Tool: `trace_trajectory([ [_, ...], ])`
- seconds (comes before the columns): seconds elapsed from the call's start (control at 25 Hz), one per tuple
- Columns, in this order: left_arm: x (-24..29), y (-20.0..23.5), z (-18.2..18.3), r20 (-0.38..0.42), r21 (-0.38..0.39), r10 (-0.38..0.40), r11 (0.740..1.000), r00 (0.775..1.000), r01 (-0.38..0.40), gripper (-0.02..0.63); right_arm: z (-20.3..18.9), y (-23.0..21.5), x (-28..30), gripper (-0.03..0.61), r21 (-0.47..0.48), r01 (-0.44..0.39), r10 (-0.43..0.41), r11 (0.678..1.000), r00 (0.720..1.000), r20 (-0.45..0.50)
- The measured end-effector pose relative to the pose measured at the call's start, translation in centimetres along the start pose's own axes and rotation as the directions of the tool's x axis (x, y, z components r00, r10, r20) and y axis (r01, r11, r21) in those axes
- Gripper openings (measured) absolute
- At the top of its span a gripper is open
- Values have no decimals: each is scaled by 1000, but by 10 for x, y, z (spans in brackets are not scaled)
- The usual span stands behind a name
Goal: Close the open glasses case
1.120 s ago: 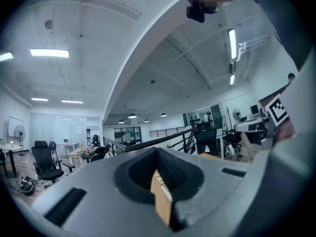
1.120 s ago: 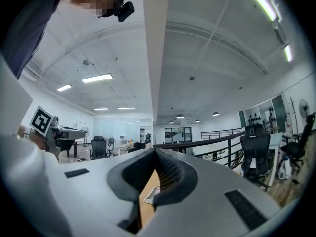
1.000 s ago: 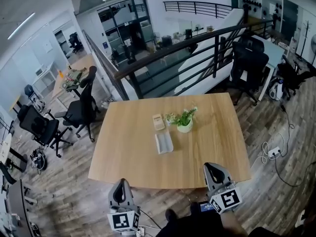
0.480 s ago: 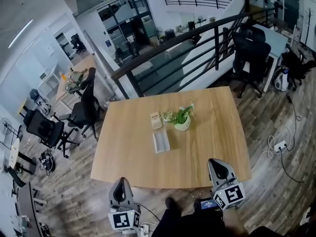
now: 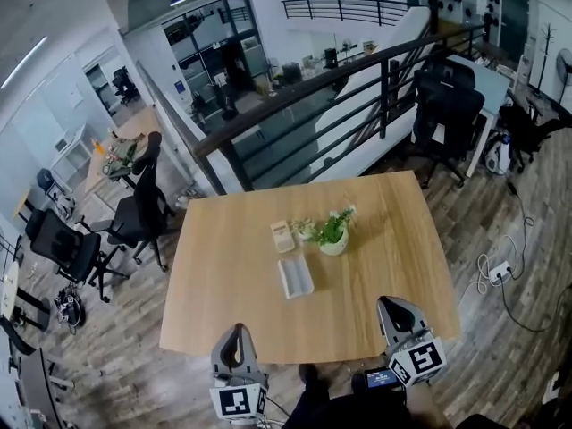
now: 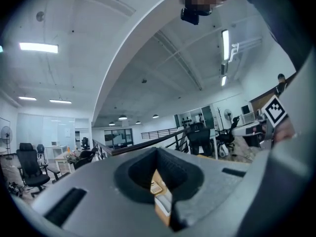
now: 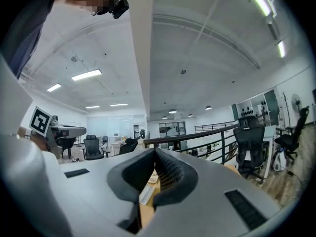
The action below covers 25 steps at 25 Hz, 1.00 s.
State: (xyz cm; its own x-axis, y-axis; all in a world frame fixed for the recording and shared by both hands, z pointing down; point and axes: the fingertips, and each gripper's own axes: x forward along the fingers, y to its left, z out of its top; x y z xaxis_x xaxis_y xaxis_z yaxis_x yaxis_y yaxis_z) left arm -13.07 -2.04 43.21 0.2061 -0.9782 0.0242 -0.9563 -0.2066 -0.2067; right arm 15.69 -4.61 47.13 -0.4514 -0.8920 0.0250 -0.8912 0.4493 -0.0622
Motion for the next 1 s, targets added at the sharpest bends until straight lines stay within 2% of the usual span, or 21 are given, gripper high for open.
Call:
trace_trajectory([
  [0.16, 23, 31, -14, 18, -11, -53, 999, 998, 53, -1, -9, 24, 37, 15, -31, 11, -12, 999, 999, -33],
  [0.32, 43, 56, -36, 8, -40, -154, 987, 988, 154, -1, -15, 51, 65, 14, -59, 37, -42, 998, 996, -74],
  [0.48, 55, 88, -41, 40, -65, -184, 980, 982, 186, 0, -3, 76, 85, 15, -110, 58, -67, 992, 995, -80],
  [0.6, 56, 113, -45, 52, -78, -162, 983, 985, 166, -1, 6, 86, 97, 14, -135, 72, -83, 988, 994, -72],
  [0.72, 54, 134, -52, 42, -104, -119, 987, 992, 123, 0, 11, 91, 115, 14, -123, 70, -77, 990, 995, -55],
  [1.0, 50, 139, -58, -10, -117, -20, 993, 1000, 18, 0, 13, 84, 150, 14, -71, -3, 3, 997, 1000, -9],
])
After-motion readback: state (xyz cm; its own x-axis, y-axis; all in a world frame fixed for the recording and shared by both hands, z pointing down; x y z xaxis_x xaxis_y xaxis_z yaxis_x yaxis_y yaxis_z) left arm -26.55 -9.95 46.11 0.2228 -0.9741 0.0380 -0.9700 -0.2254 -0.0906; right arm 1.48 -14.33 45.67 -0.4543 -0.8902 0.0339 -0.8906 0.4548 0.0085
